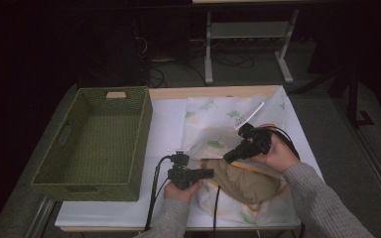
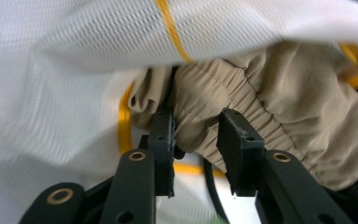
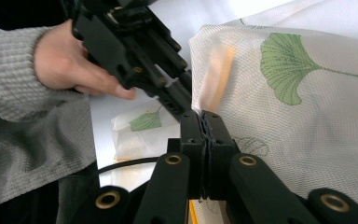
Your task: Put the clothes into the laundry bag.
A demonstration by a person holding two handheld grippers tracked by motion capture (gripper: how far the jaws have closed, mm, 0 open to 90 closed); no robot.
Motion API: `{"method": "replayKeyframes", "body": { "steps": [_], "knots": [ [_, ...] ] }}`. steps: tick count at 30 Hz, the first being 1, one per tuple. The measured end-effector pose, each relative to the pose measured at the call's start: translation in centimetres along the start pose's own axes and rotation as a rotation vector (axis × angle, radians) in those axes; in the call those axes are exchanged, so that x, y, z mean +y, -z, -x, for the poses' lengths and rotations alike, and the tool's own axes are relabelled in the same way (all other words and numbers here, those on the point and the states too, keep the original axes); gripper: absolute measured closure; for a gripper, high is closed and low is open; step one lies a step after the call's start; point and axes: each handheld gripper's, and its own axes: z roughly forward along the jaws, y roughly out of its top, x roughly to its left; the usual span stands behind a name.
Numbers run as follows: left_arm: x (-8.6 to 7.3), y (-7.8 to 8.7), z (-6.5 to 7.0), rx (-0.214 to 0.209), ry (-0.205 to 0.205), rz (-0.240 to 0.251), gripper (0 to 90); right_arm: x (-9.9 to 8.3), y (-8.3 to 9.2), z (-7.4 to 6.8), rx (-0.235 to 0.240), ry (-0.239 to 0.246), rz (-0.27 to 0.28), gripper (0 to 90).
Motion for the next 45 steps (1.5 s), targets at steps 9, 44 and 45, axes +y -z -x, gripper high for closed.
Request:
{"method": "replayKeyframes", "body": {
  "steps": [9,44,45],
  "knots": [
    [-0.1,0.1,0.0,0.022,-0.011,0.011,59.2,-0.1,0.1,-0.3,0.001,0.012,0.001,86.8],
    [-1.3,-4.2,3.9,-0.070,0.010,-0.082,55.1,-4.6,1.4,-0.3,-0.053,-0.013,0.028,88.1],
    [-1.2,-4.3,4.0,-0.064,0.017,-0.073,55.2,-4.5,1.6,-0.4,-0.054,-0.010,0.030,88.1]
  ]
}}
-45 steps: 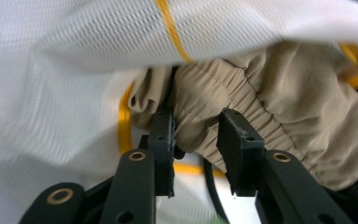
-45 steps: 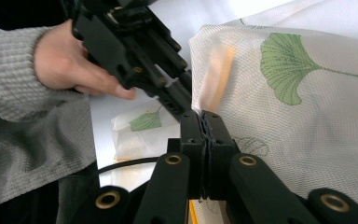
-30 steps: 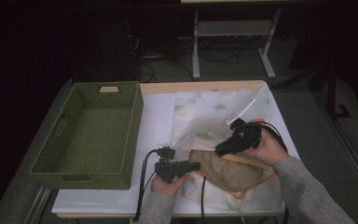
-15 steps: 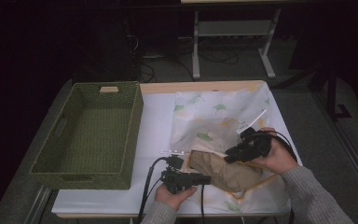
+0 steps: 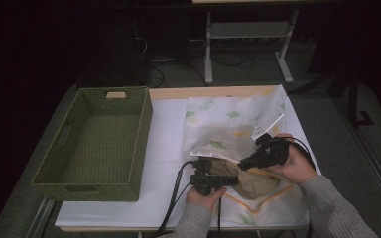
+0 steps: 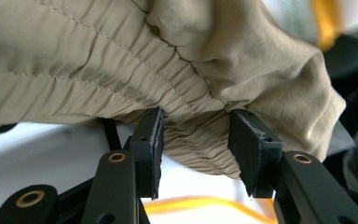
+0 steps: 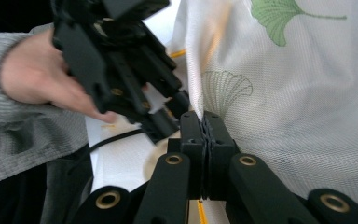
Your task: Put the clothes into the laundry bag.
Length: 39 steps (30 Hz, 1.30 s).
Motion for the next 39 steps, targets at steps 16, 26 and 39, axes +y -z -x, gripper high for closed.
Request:
{"method": "replayKeyframes", "body": {
  "steps": [16,26,39],
  "knots": [
    [0.0,2.2,-0.5,0.005,-0.044,0.000,54.0,0.2,0.0,0.1,0.014,-0.014,-0.004,87.9],
    [-2.2,5.2,-1.0,0.040,-0.098,-0.141,52.8,0.0,-0.3,0.3,0.013,-0.028,-0.006,87.7],
    [-2.5,2.5,-0.6,-0.019,-0.161,-0.299,85.4,0.4,0.0,0.2,0.015,-0.014,0.005,87.7]
  ]
}}
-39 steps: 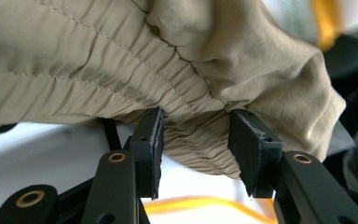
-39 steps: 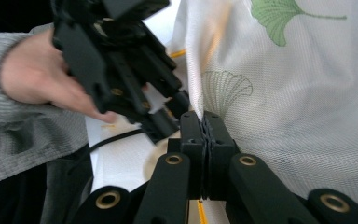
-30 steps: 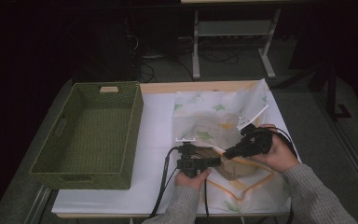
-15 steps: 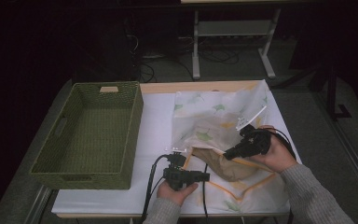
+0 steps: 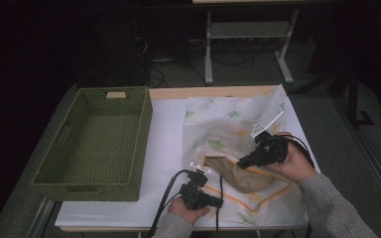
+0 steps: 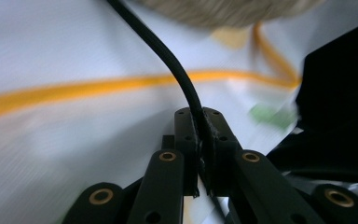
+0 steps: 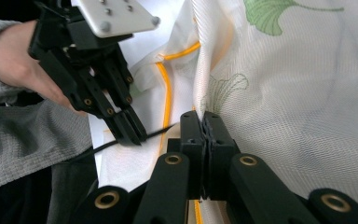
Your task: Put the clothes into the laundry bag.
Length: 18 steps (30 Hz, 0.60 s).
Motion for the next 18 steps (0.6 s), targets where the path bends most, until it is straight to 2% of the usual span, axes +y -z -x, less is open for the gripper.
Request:
{"method": "replayKeyframes", "body": {
  "steps": [3,5,6,7,9,10,12,14,18],
  "knots": [
    [0.9,0.0,0.0,-0.076,0.027,0.072,85.6,0.1,0.4,-0.2,-0.001,0.005,0.008,87.7],
    [1.6,0.4,-0.1,-0.087,0.051,0.127,85.6,0.1,0.7,-0.2,-0.001,0.001,0.014,87.7],
    [1.9,0.7,-0.2,-0.089,0.068,0.171,85.5,0.1,0.7,-0.2,-0.004,0.004,0.015,87.6],
    [2.3,1.3,-0.4,-0.073,0.084,0.236,85.5,0.1,0.9,-0.2,-0.005,0.002,0.022,87.7],
    [2.5,2.2,-0.9,-0.017,0.113,0.333,85.5,0.1,1.1,-0.2,-0.008,-0.002,0.036,87.7],
    [2.5,2.7,-1.4,0.040,0.144,0.395,85.3,0.1,1.2,-0.2,-0.010,-0.003,0.037,87.7],
    [2.2,3.3,-2.3,0.110,0.192,0.484,85.0,0.2,1.2,-0.1,-0.008,-0.003,0.037,87.7],
    [1.9,3.3,-2.9,0.131,0.222,0.507,84.8,0.2,1.0,-0.1,-0.002,-0.006,0.033,87.7],
    [1.5,2.7,-3.0,0.170,0.202,0.445,77.7,0.2,0.2,-0.1,0.009,0.001,0.006,87.7]
  ]
}}
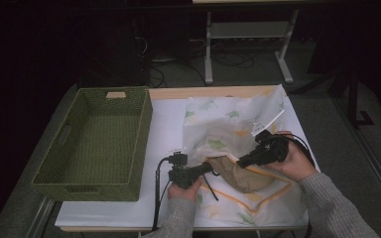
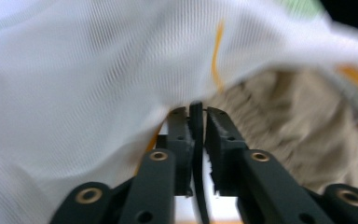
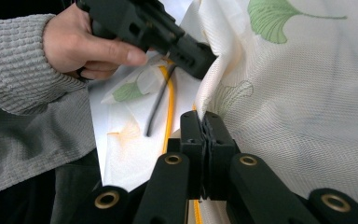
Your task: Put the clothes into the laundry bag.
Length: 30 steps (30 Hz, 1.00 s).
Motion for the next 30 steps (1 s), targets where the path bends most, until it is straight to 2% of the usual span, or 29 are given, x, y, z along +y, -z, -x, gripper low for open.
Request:
{"method": "replayKeyframes", "body": {
  "steps": [3,10,14,17,18,21,23,27,30],
  "knots": [
    [-0.6,0.3,0.1,0.014,-0.032,-0.056,73.0,-0.1,-0.2,0.1,0.009,0.001,-0.002,87.6],
    [-0.8,2.3,0.1,-0.005,-0.065,-0.180,54.9,-0.1,-0.1,0.0,0.007,-0.003,-0.003,87.5],
    [-1.0,3.6,0.2,0.023,-0.106,-0.232,54.1,-0.1,-0.2,0.0,0.007,-0.002,-0.005,87.5],
    [-1.3,4.0,0.1,0.034,-0.132,-0.296,59.7,0.0,-0.3,0.0,0.008,-0.002,-0.008,87.5],
    [-1.4,4.1,0.0,0.021,-0.135,-0.329,62.5,0.0,-0.3,0.0,0.008,0.001,-0.008,87.5],
    [-1.8,3.9,-0.2,-0.021,-0.140,-0.379,75.7,0.0,-0.5,0.0,0.009,0.000,-0.008,87.4],
    [-2.0,3.4,-0.1,-0.053,-0.140,-0.394,84.6,0.1,-0.6,0.0,0.012,-0.001,-0.009,87.4],
    [-2.0,1.9,0.6,-0.159,-0.097,-0.340,85.1,0.3,-0.8,0.0,0.016,0.004,-0.013,87.4],
    [-1.5,0.0,1.8,-0.232,-0.064,-0.296,85.1,0.4,-0.8,-0.1,0.018,0.006,-0.015,87.5]
  ]
}}
